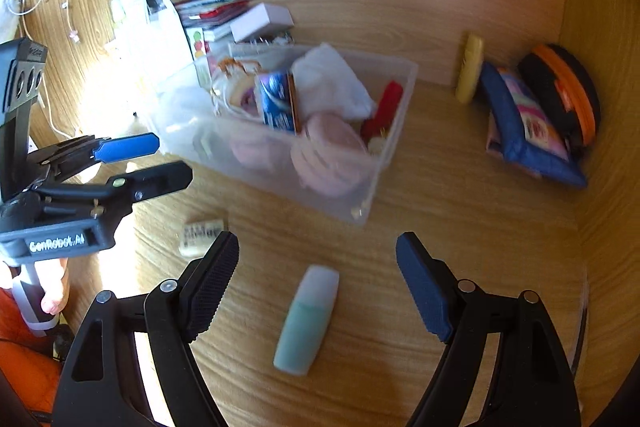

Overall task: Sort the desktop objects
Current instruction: 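Move both open tools toward the mint-green tube and cork eraser, then grasp the mint-green tube with the right tool while the left tool grasps the cork eraser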

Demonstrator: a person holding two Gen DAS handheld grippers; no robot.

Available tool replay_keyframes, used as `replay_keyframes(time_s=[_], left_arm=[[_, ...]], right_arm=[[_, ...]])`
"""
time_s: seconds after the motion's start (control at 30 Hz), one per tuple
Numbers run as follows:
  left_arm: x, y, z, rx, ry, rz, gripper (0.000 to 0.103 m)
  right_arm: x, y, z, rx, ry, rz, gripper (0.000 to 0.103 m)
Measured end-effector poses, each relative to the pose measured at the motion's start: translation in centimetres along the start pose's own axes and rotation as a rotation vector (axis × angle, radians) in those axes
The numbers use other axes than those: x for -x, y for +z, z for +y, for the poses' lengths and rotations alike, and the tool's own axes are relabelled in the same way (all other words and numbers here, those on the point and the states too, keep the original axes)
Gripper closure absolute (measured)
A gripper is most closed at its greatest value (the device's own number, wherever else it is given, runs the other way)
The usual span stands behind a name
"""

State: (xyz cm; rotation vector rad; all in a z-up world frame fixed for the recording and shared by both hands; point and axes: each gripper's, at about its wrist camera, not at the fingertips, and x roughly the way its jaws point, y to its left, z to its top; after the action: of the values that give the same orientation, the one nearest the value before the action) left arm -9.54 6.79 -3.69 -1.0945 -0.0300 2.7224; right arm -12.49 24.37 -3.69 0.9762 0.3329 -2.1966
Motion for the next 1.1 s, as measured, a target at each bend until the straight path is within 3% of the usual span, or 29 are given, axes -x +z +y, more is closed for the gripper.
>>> replay_keyframes(time_s=[0.4,0.53,0.7,0.87,1.1], left_arm=[[-1.7,-2.0,-1.1,-0.073,-0.06,0.133,0.038],[-2.6,-2.2,-1.3,-0.107,-0.093,0.19,0.05],[-2.5,-2.4,-1.8,-0.181,-0.075,0.188,0.057],[-2.5,-2.5,-2.1,-0.217,-0.076,0.178,0.074],[-2.3,-2.4,-1.8,-0.204,-0.069,0.164,0.075]], right_arm=[[-1.5,-2.2,0.5,0.013,0.006,0.068,0.026],[-1.9,-2.6,0.3,0.004,0.015,0.089,0.036],[-2.1,-2.9,0.5,0.016,0.012,0.104,0.045],[-2.0,-3.0,1.1,0.048,-0.007,0.098,0.061],[-2.1,-2.9,2.0,0.082,-0.003,0.102,0.076]])
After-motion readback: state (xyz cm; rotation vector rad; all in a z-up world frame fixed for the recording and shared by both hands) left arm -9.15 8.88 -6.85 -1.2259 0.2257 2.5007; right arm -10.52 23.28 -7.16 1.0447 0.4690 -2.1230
